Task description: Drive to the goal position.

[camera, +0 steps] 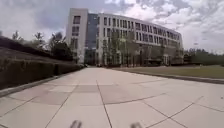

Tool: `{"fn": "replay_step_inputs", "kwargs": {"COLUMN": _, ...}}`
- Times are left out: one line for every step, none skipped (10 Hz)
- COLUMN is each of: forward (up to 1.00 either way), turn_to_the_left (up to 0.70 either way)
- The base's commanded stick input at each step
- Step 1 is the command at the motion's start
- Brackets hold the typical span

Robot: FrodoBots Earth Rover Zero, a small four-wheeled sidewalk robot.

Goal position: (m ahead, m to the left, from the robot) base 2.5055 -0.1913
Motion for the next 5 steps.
{"fn": "replay_step_inputs", "kwargs": {"forward": 0.08, "turn_to_the_left": 0.03}}
{"fn": "replay_step_inputs", "kwargs": {"forward": 0.08, "turn_to_the_left": 0.03}}
{"fn": "replay_step_inputs", "kwargs": {"forward": 0.07, "turn_to_the_left": 0.02}}
{"fn": "replay_step_inputs", "kwargs": {"forward": 0.07, "turn_to_the_left": 0.02}}
{"fn": "replay_step_inputs", "kwargs": {"forward": 0.07, "turn_to_the_left": 0.02}}
